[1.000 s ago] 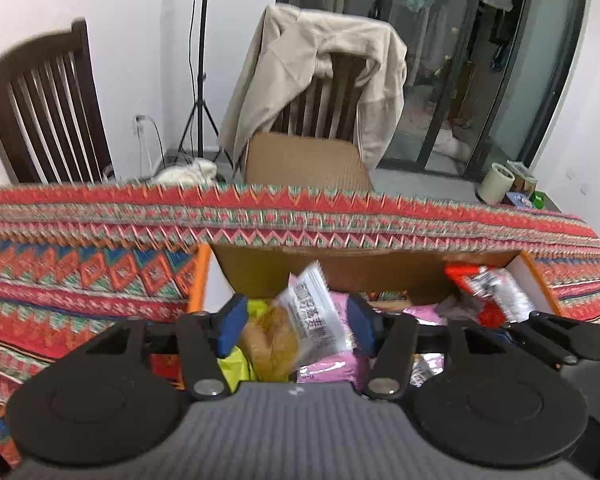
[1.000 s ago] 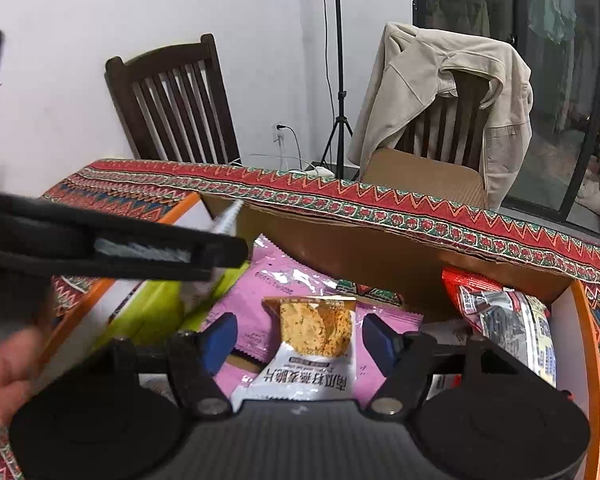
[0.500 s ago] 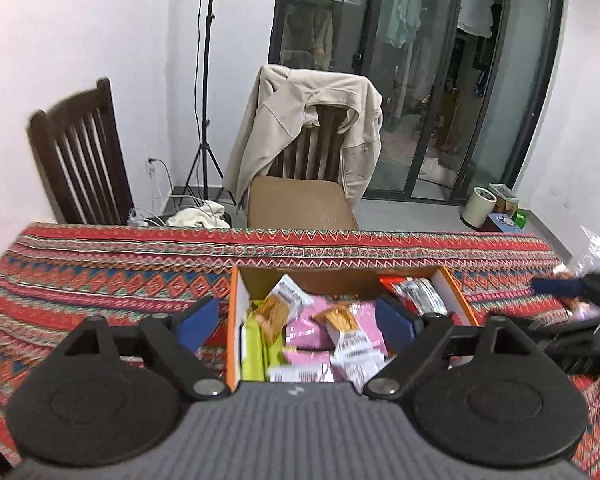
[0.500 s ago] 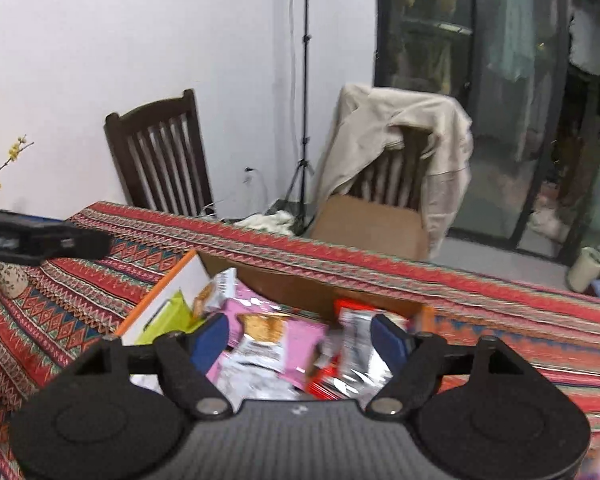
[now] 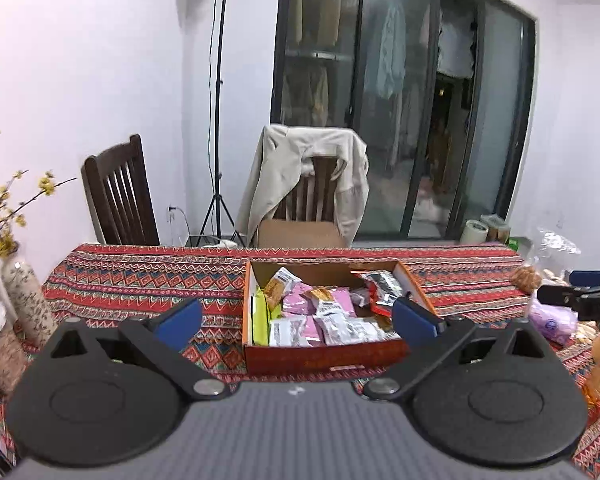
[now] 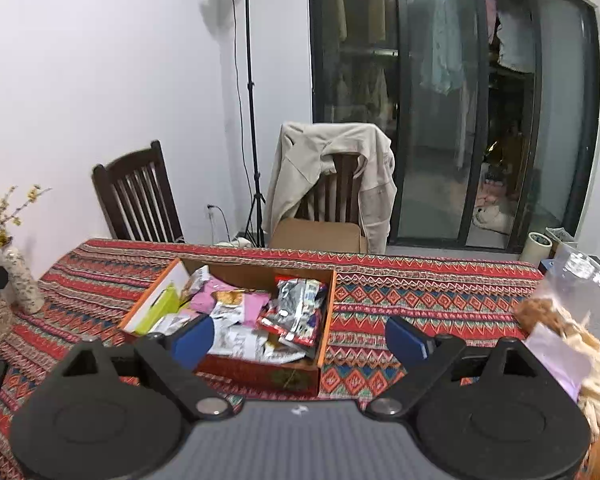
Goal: Organize snacks
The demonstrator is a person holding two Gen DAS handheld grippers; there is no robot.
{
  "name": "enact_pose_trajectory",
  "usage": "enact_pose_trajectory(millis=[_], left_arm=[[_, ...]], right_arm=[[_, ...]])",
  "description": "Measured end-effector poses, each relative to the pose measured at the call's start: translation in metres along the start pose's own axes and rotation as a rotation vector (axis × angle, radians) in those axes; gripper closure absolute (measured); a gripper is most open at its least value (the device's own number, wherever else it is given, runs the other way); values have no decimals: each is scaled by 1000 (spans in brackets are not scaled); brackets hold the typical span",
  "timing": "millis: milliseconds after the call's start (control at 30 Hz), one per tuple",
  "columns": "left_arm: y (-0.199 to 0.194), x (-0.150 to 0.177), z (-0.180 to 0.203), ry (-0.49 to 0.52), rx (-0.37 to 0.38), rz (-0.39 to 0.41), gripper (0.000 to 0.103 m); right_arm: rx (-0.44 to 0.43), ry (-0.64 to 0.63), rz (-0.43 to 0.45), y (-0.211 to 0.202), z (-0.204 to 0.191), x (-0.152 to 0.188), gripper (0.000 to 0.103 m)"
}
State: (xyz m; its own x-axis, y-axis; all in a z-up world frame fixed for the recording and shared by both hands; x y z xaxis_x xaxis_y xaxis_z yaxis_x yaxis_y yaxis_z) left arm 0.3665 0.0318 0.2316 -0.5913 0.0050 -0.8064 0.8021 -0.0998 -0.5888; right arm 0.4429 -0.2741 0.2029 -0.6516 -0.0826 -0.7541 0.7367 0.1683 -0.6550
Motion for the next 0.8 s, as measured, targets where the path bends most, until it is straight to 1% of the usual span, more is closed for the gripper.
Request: enact_pose_trajectory(millis=[67,133,167,267,333,400,467,567,633,700,733,800], left_arm=[[-16,18,2,-7,-6,9,0],[-33,39,4,-14,-23,25,0],[-40,50,4,-9,-27,34,0],[-62,87,4,29,-25,67,0],[-79,111,1,55,-23,113,0],[-95,139,0,78,-41,177,0],[-110,167,-2,68,-50,229,0],[-135,221,-2,43,-6,288,0],[-145,250,0,10,21,301,0],[-151,278,1,-28,40,299,0],[-151,292,1,-31,46,287,0],[-146,315,3,-4,50,245,0]], right_arm=[[10,-12,21,-19,-6,18,9],[30,-34,52,-39,-12,37,1],[37,-45,76,-49,-16,48,0],[39,-86,140,-78,-26,80,0],[30,-107,189,-100,-29,103,0],[21,-124,238,-119,-33,127,0],[20,-126,289,-135,-38,153,0],[7,-141,344,-152,-46,198,0],[19,-145,370,-163,-53,231,0],[51,-137,381,-165,-60,264,0],[62,-131,378,-165,-63,279,0],[79,-111,375,-163,-70,309,0]])
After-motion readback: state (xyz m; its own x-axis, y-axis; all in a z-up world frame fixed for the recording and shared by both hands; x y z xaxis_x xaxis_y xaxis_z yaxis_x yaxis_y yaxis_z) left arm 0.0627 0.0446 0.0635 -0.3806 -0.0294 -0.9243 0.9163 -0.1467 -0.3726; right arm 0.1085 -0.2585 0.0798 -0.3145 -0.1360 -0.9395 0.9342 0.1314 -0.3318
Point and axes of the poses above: each gripper's, at about its wrist camera, not at the fingertips, and y roughly the way its jaws point, z to its right, x to its underside, the point moved 4 cm from there along y, roughly the way its jaws point, and after that the axes turned 9 degrees about -z, right-handed, at the moved point
